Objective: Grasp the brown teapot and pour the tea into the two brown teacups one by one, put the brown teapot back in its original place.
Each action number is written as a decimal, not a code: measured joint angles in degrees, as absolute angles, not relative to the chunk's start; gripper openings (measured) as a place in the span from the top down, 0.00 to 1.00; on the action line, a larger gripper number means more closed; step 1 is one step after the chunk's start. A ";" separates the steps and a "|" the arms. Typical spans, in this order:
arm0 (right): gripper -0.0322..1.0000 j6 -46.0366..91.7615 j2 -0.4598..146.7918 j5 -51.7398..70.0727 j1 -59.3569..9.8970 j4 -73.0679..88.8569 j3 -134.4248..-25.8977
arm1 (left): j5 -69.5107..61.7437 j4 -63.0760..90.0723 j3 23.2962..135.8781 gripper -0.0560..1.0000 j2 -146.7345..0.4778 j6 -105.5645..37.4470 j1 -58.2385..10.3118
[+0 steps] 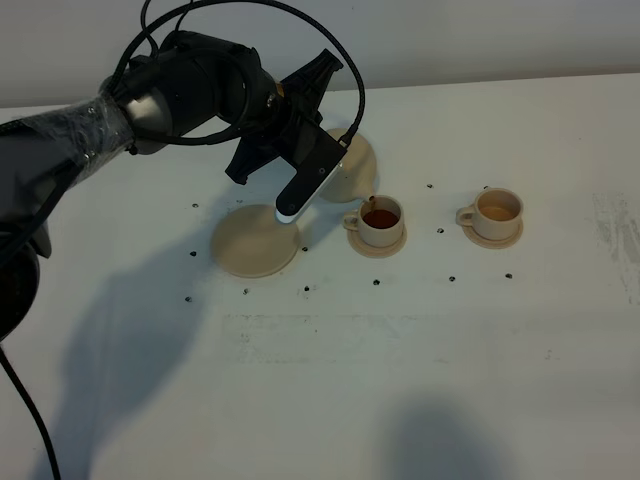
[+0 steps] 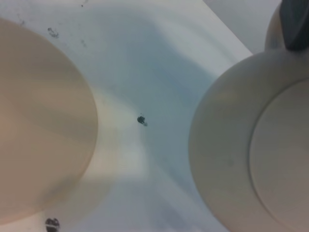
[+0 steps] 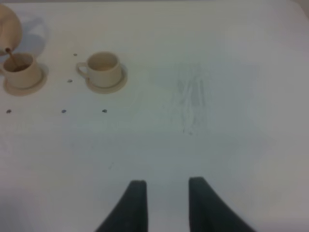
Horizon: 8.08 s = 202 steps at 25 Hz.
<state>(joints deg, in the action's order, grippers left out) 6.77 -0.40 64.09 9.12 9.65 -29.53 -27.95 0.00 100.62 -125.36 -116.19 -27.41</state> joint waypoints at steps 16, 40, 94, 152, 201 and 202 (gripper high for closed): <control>0.75 6.77 -0.40 64.09 9.12 9.65 -29.53 | -27.95 -1.36 100.62 0.84 -125.36 -116.24 -27.90; 0.75 6.77 -0.40 64.09 9.12 9.65 -29.53 | -26.53 -2.06 100.62 0.84 -125.36 -116.57 -27.90; 0.75 6.75 -0.40 64.09 9.12 9.65 -29.53 | -26.20 -2.12 100.62 0.84 -125.36 -118.24 -28.47; 0.75 6.75 -0.40 64.09 9.12 9.65 -29.53 | -28.96 -2.41 100.62 0.84 -125.36 -106.98 -27.68; 0.75 6.75 -0.40 64.09 9.12 9.60 -29.47 | -50.83 7.89 87.56 0.84 -109.54 -27.44 -30.92; 0.75 6.75 -0.40 64.09 9.12 9.65 -29.47 | -50.78 7.78 87.12 0.84 -109.54 -26.91 -31.29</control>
<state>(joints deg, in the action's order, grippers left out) 6.75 -0.40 64.09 9.12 9.65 -29.47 -50.78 7.78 87.12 -109.54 -26.91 -31.29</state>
